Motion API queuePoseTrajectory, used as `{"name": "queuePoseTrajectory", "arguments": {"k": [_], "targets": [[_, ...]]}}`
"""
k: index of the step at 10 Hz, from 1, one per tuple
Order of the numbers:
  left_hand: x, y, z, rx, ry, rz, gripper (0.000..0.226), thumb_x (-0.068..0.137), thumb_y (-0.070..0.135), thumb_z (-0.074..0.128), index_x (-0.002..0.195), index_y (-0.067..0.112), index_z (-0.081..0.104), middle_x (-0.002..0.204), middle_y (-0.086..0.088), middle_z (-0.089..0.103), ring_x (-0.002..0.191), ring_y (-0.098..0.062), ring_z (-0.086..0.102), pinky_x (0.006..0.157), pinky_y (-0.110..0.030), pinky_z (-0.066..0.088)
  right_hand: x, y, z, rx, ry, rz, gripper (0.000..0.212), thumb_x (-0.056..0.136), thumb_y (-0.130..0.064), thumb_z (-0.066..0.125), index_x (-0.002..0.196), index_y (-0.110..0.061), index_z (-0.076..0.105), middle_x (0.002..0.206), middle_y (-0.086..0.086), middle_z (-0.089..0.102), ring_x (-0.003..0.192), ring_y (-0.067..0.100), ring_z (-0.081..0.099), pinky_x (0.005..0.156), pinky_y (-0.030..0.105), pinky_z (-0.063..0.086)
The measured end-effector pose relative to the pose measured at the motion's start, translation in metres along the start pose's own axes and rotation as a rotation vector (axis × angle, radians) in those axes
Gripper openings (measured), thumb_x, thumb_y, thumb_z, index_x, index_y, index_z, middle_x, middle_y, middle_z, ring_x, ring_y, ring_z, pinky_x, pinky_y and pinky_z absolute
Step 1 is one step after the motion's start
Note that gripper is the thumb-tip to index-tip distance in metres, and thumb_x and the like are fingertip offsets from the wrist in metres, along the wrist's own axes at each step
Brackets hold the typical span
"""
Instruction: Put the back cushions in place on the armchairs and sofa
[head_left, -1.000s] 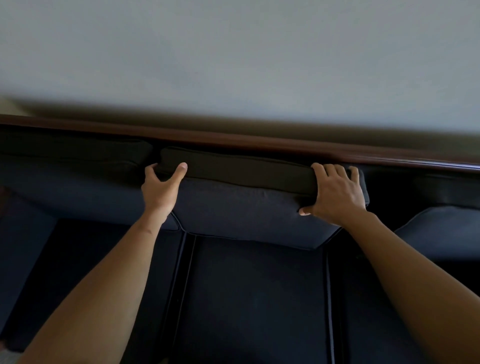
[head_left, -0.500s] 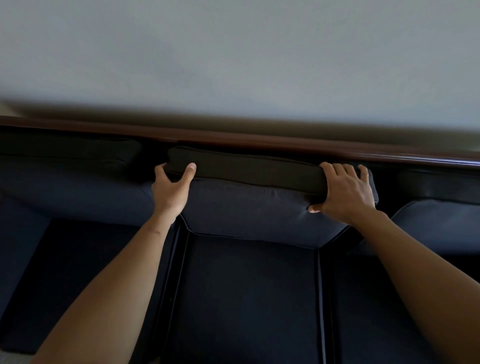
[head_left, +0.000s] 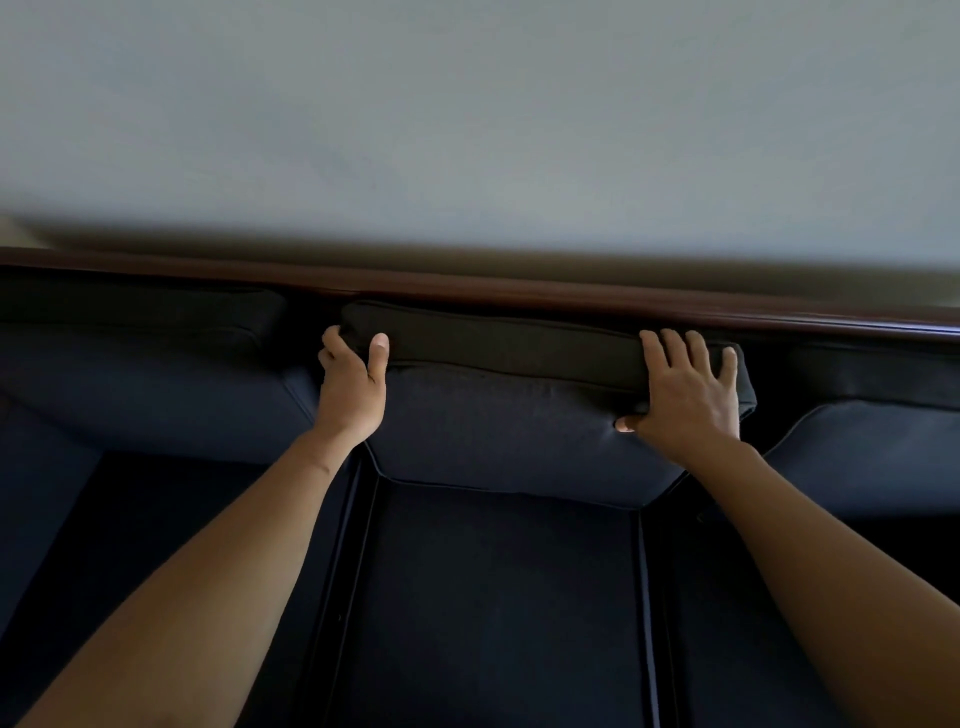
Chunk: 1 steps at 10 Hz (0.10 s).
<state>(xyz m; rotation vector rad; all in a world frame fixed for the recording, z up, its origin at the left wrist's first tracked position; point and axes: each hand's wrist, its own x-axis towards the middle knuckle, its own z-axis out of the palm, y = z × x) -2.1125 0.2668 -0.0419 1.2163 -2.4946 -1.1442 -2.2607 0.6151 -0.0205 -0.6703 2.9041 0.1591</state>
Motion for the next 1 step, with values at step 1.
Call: {"name": "queuePoseTrajectory", "arguments": {"k": [1], "targets": [[-0.012, 0.0042, -0.0073, 0.141, 0.042, 0.041, 0.066, 0.114, 0.046, 0.031, 0.165, 0.005, 0.022, 0.163, -0.028, 0.028, 0.137, -0.048, 0.048, 0.106, -0.058, 0.046, -0.0154, -0.0041, 0.0028, 0.006, 0.008, 0.021, 0.115, 0.087, -0.067, 0.069, 0.167, -0.02, -0.001, 0.175, 0.009, 0.003, 0.161, 0.035, -0.001, 0.125, 0.065, 0.007]]}}
